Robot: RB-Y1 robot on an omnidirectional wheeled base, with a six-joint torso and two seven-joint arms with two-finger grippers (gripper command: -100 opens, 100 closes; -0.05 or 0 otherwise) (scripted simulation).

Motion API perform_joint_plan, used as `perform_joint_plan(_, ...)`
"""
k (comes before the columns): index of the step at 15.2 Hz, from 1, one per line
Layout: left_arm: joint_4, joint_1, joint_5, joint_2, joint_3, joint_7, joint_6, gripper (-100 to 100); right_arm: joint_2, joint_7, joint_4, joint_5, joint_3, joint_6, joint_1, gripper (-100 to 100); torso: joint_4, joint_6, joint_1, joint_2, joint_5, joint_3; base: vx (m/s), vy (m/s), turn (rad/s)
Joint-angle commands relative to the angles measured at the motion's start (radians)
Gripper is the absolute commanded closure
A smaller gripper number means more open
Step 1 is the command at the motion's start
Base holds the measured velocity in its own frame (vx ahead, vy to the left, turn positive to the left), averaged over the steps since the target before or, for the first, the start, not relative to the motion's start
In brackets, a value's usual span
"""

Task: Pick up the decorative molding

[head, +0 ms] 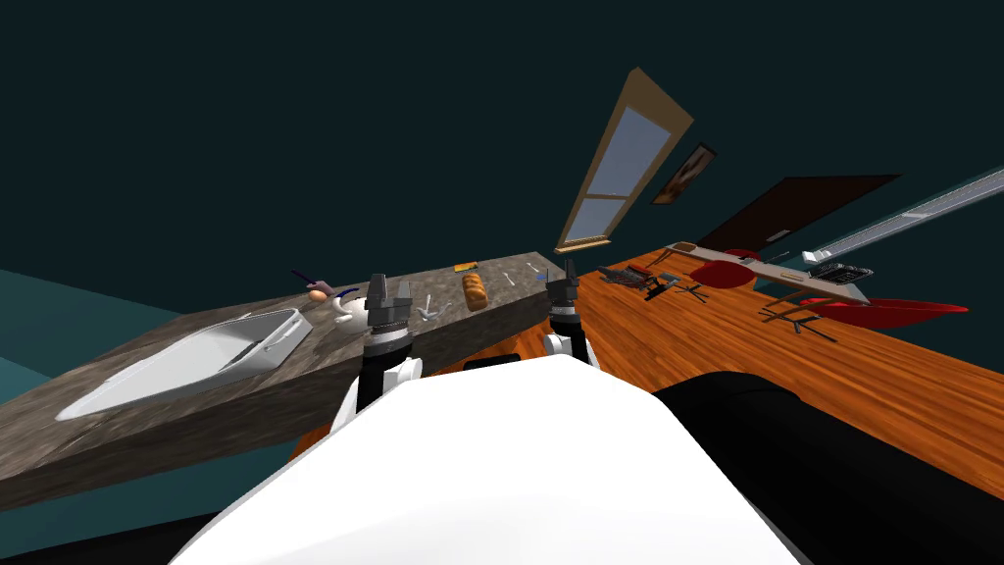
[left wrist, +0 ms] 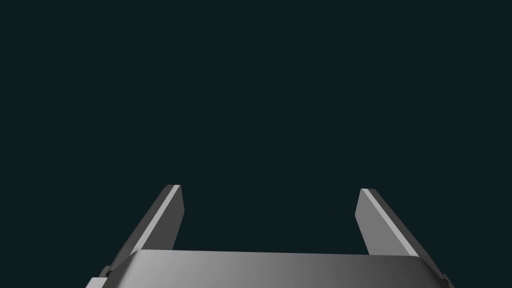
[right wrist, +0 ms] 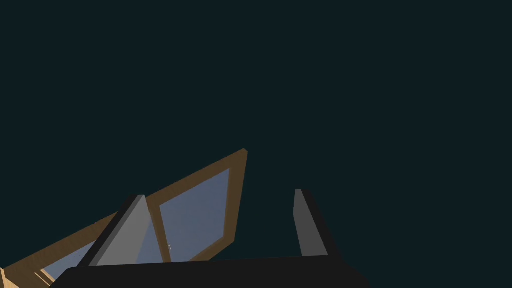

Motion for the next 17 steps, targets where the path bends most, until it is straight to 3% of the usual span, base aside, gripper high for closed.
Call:
perform_joint_plan(1, 0.0, -0.008, 0.025, 0.035, -0.004, 0.015, 0.038, -100, 0.0, 0.0, 0.0, 0.0, 0.0, 0.0, 0.0, 0, 0.0, 0.0, 0.0, 0.0, 0.0, 0.0, -0.004, 0.032, -0.042)
perform_joint_plan(8, 0.009, -0.054, 0.106, 0.086, -0.017, 0.069, 0.17, -100, 0.0, 0.0, 0.0, 0.0, 0.0, 0.0, 0.0, 0, 0.0, 0.0, 0.0, 0.0, 0.0, 0.0, -0.003, 0.033, -0.055)
perform_joint_plan(12, 0.017, -0.083, 0.153, 0.096, -0.024, 0.105, 0.244, -100, 0.0, 0.0, 0.0, 0.0, 0.0, 0.0, 0.0, 0, 0.0, 0.0, 0.0, 0.0, 0.0, 0.0, -0.004, 0.032, -0.046)
perform_joint_plan(14, 0.017, -0.083, 0.153, 0.096, -0.024, 0.105, 0.262, -100, 0.0, 0.0, 0.0, 0.0, 0.0, 0.0, 0.0, 0, 0.0, 0.0, 0.0, 0.0, 0.0, 0.0, -0.002, 0.028, -0.027)
perform_joint_plan(17, 0.028, -0.116, 0.201, 0.098, -0.031, 0.146, 0.339, -100, 0.0, 0.0, 0.0, 0.0, 0.0, 0.0, 0.0, 0, 0.0, 0.0, -0.001, 0.0, 0.0, 0.0, -0.003, 0.029, -0.037)
